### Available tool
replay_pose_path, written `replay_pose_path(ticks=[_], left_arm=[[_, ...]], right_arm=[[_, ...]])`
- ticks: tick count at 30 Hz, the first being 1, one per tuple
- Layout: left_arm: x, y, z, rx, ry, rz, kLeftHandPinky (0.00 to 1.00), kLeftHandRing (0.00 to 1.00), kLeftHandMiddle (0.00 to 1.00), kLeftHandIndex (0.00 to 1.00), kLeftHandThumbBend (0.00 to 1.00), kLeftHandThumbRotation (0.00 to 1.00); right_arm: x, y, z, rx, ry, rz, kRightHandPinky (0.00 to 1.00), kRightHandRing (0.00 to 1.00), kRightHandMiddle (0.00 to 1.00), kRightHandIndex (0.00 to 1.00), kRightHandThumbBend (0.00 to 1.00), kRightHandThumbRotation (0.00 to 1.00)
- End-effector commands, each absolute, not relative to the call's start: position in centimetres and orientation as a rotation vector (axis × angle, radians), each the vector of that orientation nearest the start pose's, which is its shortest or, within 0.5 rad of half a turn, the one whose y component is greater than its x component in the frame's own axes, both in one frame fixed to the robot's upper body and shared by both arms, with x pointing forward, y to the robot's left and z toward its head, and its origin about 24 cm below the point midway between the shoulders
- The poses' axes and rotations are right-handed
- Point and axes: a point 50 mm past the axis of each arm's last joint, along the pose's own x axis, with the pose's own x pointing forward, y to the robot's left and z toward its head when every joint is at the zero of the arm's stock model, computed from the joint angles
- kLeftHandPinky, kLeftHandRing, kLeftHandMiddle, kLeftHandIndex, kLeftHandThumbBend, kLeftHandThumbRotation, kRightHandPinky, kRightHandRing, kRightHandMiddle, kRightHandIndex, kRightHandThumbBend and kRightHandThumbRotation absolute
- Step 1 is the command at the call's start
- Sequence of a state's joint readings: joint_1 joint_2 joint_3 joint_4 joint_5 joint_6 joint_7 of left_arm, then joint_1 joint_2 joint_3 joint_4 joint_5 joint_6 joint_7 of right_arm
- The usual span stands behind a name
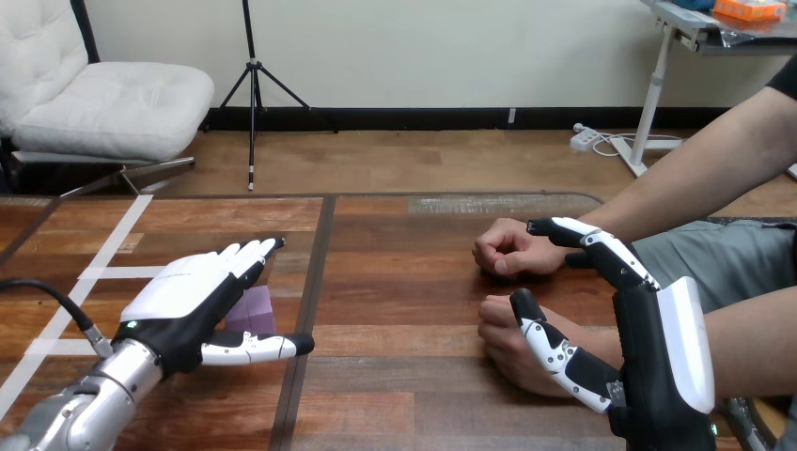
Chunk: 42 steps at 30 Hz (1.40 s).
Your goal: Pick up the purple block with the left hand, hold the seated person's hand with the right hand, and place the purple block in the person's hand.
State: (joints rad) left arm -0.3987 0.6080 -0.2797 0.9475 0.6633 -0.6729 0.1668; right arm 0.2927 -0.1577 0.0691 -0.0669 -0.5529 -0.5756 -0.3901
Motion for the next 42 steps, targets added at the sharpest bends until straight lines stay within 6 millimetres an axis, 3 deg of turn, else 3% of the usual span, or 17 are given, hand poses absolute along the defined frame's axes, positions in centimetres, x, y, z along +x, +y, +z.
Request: replay_pose_path(ticks=[1, 25, 42], left_arm=[[30.7, 24.1, 2.9, 1.211, -0.145, -0.360, 1.00, 1.00, 1.00, 1.00, 0.83, 0.80], [30.8, 23.7, 2.0, 1.323, -0.212, -0.282, 1.00, 1.00, 1.00, 1.00, 0.78, 0.88], [31.0, 23.4, 1.3, 1.360, -0.192, -0.273, 1.00, 1.00, 1.00, 1.00, 0.72, 0.88]], right_arm=[[19.0, -15.8, 6.3, -0.562, -0.528, -0.111, 0.68, 0.75, 0.76, 0.71, 0.39, 0.06], [19.0, -15.9, 6.2, -0.566, -0.523, -0.106, 0.68, 0.76, 0.76, 0.71, 0.38, 0.06], [19.0, -15.9, 6.2, -0.571, -0.524, -0.102, 0.69, 0.76, 0.76, 0.71, 0.38, 0.06]])
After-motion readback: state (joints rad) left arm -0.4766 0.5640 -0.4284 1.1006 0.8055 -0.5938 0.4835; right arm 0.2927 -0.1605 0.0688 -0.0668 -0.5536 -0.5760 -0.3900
